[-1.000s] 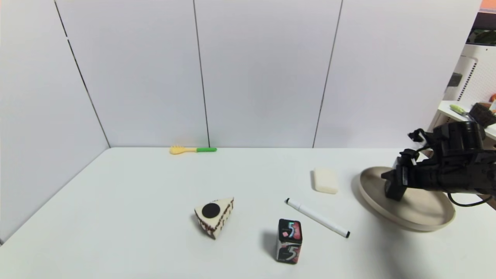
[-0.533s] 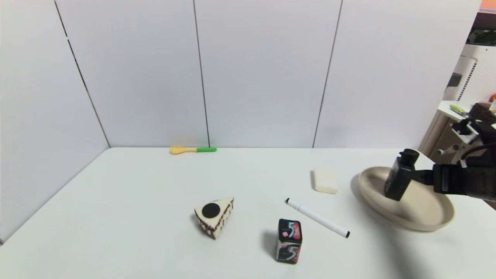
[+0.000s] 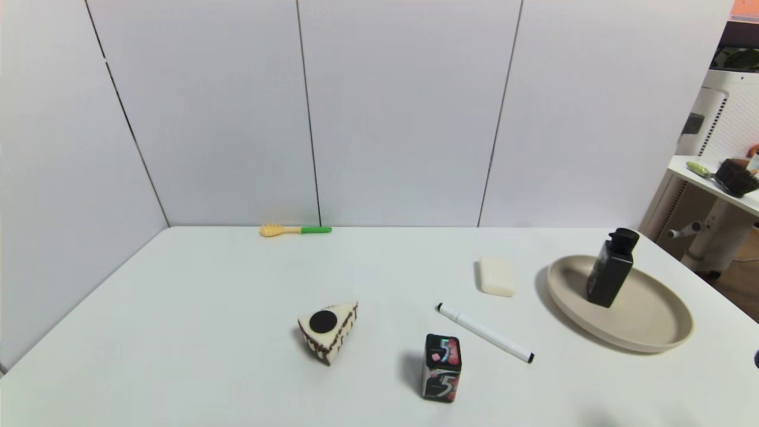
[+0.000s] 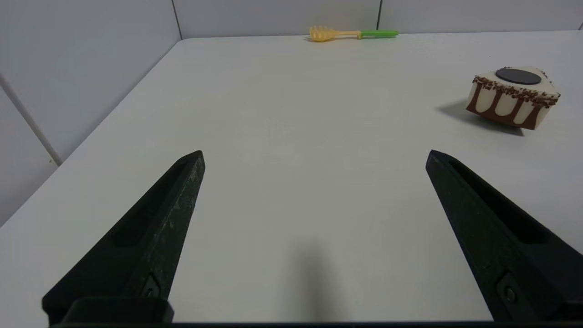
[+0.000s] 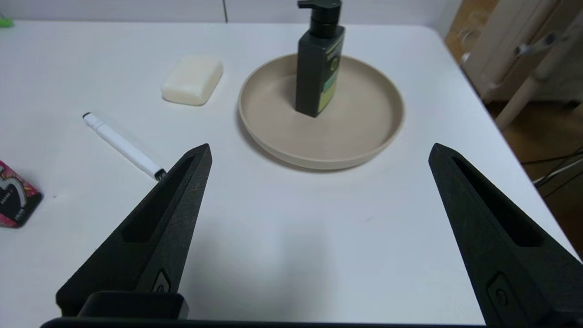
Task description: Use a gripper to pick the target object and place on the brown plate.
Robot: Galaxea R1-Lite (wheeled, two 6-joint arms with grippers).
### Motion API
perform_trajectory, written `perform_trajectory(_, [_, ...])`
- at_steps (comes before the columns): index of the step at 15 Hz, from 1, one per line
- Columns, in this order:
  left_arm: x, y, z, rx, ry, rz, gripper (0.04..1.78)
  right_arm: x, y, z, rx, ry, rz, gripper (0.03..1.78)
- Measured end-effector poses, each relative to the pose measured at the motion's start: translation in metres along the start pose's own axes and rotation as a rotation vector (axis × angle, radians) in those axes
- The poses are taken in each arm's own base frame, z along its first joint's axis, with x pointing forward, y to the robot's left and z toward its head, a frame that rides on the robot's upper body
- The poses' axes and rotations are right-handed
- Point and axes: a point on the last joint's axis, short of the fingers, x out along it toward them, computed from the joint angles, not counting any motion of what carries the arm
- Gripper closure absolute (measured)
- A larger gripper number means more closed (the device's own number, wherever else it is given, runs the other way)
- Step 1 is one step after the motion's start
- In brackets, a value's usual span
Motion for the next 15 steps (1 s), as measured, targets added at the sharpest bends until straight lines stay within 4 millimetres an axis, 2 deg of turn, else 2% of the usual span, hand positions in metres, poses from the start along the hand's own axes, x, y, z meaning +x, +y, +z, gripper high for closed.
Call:
perform_trajectory(3, [0.0, 0.0, 0.0, 0.0, 0.0, 0.0, 0.07, -0.011, 0.003, -0.057, -0.014, -0.065, -0.031, 0.14])
perform_trajectory(4, [0.0, 0.0, 0.0, 0.0, 0.0, 0.0, 0.07, -0.012, 0.004, -0.066, -0.02, -0.078, -0.023, 0.13])
perform_trajectory(10, [0.0, 0.0, 0.0, 0.0, 0.0, 0.0, 0.07, -0.028, 0.005, -0.095, -0.057, -0.137, 0.091, 0.12])
perform_trajectory(15, [0.0, 0.0, 0.0, 0.0, 0.0, 0.0, 0.07, -0.035, 0.004, -0.101, 0.046, -0.198, 0.083, 0.12])
